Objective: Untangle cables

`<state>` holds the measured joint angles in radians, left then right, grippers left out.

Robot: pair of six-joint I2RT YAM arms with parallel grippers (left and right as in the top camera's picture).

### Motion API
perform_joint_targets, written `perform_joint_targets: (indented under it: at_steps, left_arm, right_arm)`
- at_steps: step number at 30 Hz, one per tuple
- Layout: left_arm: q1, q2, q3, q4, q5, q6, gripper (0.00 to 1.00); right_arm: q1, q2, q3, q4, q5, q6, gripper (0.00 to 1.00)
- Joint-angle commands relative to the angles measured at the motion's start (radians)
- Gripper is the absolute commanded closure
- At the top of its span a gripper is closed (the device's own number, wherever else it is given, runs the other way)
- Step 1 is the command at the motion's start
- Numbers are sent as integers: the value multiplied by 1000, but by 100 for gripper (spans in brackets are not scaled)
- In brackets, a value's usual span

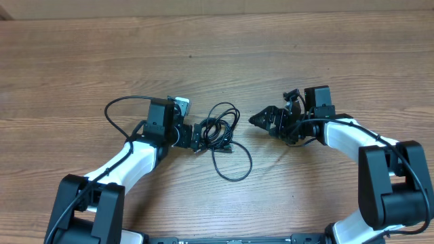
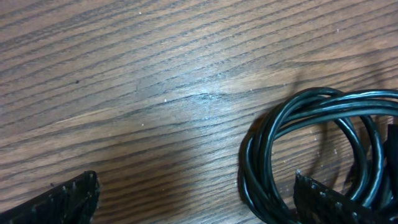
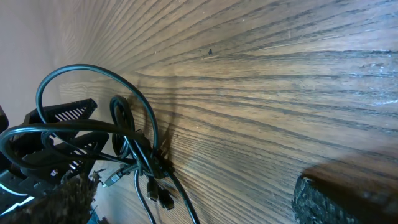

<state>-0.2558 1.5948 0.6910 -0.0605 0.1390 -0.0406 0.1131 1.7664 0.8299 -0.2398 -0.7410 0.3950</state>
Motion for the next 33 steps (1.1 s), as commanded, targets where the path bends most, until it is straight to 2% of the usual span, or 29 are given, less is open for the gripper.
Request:
perform_joint_targets:
  at_steps: [1,11,16,23,27,29,33]
  left_arm:
    - [-7,19,-7,12,-16,39,0]
    - [-8,101,-7,9,-8,43,0]
    - [-14,103,-7,-50,-8,48,0]
    - [-14,103,-7,-272,-8,-32,14]
    - [-14,103,-7,-301,-8,-35,16]
    - [-14,103,-7,-291,-8,-36,22]
    - [-14,103,-7,-261,-8,-39,47]
  right_arm:
    - [5,9,-6,1,6,-7,0]
    - [5,9,-6,1,6,-7,0]
    - [5,9,-6,-3,6,-7,0]
    - [5,9,-6,-5,6,-7,0]
    - [5,9,-6,-5,6,-7,0]
    - [5,9,-6,-5,6,-7,0]
    - [5,9,-6,-5,6,-7,0]
